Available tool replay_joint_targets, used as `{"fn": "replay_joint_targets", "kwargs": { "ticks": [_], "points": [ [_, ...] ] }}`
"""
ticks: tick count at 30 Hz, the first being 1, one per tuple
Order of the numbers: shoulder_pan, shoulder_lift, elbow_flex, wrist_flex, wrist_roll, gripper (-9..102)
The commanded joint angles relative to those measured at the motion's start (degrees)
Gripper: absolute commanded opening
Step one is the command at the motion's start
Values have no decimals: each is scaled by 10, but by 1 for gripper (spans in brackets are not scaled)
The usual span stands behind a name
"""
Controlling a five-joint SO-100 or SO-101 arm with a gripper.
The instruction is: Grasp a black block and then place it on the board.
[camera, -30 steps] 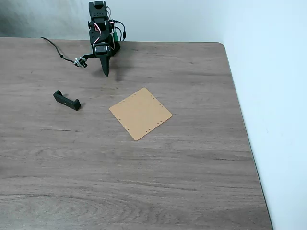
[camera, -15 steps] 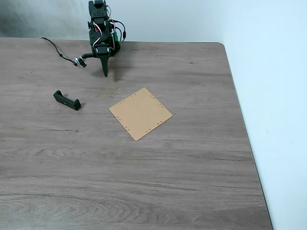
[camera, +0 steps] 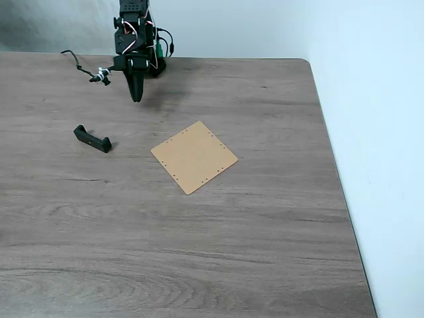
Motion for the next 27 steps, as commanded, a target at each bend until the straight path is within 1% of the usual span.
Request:
{"fn": "replay_joint_targets", "kwargs": {
  "ticks": [1,6,15,22,27],
  "points": [
    [17,-33,-52,8,-83,14],
    [40,-105,-104,25,-225,17],
    [97,-227,-268,97,-411,18],
    [144,-306,-344,119,-542,19],
    [167,-355,-367,120,-677,19]
  ]
}}
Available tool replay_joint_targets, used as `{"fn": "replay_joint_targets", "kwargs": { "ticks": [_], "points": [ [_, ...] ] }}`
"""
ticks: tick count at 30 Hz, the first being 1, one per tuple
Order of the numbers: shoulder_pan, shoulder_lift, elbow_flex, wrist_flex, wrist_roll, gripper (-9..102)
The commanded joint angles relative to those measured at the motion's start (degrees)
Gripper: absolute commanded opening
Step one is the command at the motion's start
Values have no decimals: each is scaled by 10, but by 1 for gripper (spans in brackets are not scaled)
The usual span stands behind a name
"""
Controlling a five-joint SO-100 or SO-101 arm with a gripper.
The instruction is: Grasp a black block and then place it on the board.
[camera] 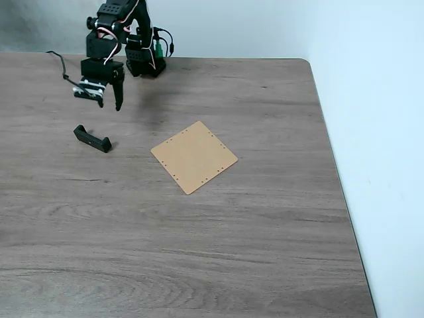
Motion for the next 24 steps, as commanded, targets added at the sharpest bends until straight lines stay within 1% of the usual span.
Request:
{"fn": "replay_joint_targets", "kwargs": {
  "ticks": [1,9,17,24],
  "points": [
    [15,-16,-49,10,-81,19],
    [32,-116,-103,-12,-235,20],
    [41,-187,-171,-2,-322,20],
    [65,-219,-193,6,-381,20]
  ]
}}
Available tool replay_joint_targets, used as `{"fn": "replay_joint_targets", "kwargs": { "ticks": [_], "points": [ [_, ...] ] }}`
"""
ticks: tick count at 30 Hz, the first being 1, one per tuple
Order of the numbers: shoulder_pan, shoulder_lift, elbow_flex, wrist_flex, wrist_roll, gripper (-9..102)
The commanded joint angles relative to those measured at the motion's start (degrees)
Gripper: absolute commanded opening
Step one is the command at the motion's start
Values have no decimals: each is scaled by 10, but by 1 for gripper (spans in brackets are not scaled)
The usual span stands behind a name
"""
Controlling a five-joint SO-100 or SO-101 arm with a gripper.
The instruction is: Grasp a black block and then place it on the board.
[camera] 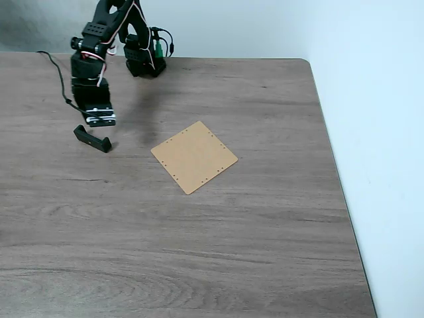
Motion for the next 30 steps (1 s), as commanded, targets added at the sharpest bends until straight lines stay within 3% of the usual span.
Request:
{"fn": "replay_joint_targets", "kwargs": {
  "ticks": [1,30],
  "points": [
    [16,0,-27,5,-28,20],
    [56,-132,-117,-19,-116,21]
  ]
}}
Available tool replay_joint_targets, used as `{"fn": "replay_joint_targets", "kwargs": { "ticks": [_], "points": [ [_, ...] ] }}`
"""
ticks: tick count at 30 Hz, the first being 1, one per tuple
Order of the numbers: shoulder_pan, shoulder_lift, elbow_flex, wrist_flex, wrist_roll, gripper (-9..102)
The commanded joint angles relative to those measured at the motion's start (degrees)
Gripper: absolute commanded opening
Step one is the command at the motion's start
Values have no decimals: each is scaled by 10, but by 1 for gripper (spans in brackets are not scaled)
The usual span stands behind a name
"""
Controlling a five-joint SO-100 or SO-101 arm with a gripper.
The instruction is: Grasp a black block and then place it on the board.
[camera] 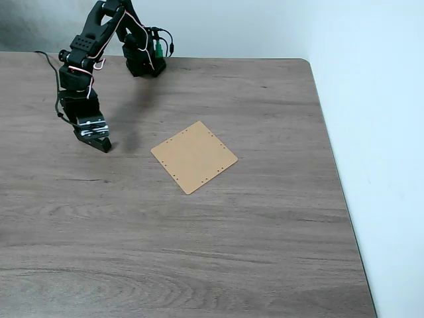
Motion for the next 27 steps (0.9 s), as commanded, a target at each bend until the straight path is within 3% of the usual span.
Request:
{"fn": "replay_joint_targets", "kwargs": {
  "ticks": [1,27],
  "points": [
    [5,1,-34,-4,-14,21],
    [17,-92,-104,17,-22,17]
  ]
}}
